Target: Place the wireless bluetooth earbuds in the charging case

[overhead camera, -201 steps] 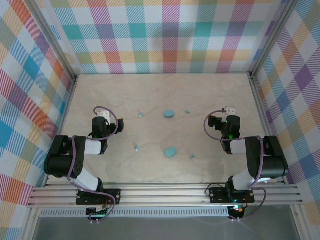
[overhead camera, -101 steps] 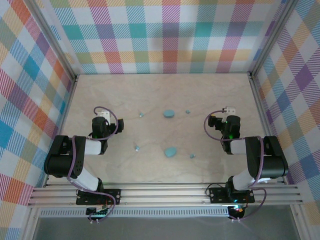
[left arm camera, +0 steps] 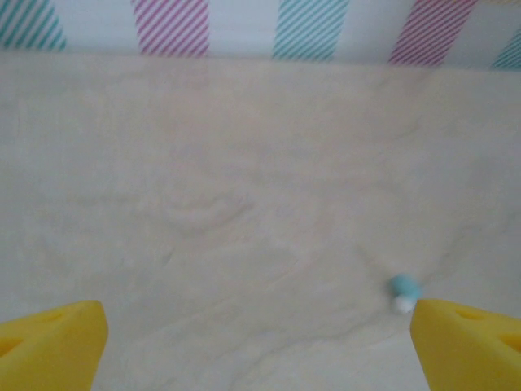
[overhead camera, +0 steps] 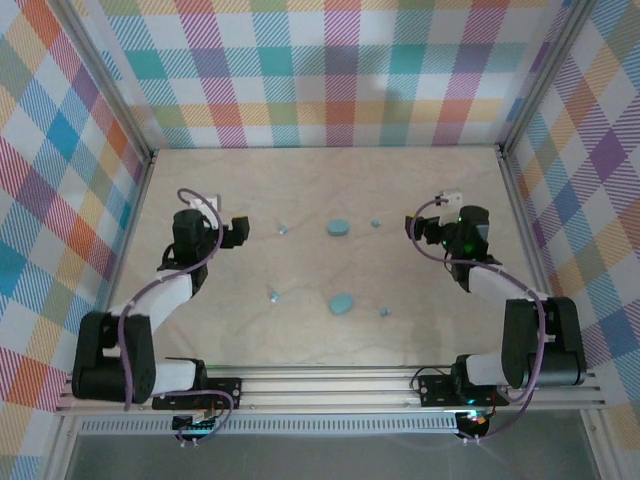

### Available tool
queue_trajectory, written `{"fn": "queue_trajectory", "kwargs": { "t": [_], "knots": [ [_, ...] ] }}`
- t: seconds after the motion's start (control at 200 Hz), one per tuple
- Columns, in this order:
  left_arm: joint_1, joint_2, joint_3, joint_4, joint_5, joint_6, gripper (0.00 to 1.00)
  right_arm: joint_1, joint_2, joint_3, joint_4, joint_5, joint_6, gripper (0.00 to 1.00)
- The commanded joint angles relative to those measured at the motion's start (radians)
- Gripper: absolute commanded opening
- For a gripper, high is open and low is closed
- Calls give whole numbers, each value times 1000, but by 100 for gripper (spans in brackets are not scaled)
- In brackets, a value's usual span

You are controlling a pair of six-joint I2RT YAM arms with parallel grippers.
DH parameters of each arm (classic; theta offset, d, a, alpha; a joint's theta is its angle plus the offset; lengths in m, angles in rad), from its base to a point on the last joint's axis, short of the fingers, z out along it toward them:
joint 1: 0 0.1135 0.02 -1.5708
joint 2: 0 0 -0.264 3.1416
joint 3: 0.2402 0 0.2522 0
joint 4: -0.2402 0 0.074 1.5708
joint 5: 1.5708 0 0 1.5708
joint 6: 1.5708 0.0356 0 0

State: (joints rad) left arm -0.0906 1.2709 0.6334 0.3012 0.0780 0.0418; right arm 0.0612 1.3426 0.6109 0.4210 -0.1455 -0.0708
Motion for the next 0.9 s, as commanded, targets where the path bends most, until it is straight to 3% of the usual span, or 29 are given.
{"fn": "queue_trajectory", "kwargs": {
  "t": [0.0, 0.125, 0.225, 0.43, 0.6, 0.895],
  "knots": [
    [-70, -75, 73, -295, 40, -33, 93, 80, -42, 104, -273, -125, -166, 100],
    [-159, -122, 57, -338, 64, -236, 85, 232, -43, 230, -523, -182, -419, 100],
    [-295, -146, 0, -300, 13, -343, 83, 338, -2, 312, -703, -239, -489, 100],
    [-477, -167, -65, -291, -52, -431, 84, 517, -24, 264, -787, -200, -652, 100],
    [-495, -215, -123, -327, -101, -465, 86, 538, -17, 254, -848, -246, -801, 100],
    [-495, -329, -164, -373, -143, -459, 88, 626, 178, 321, -911, -84, -926, 90]
  ]
}}
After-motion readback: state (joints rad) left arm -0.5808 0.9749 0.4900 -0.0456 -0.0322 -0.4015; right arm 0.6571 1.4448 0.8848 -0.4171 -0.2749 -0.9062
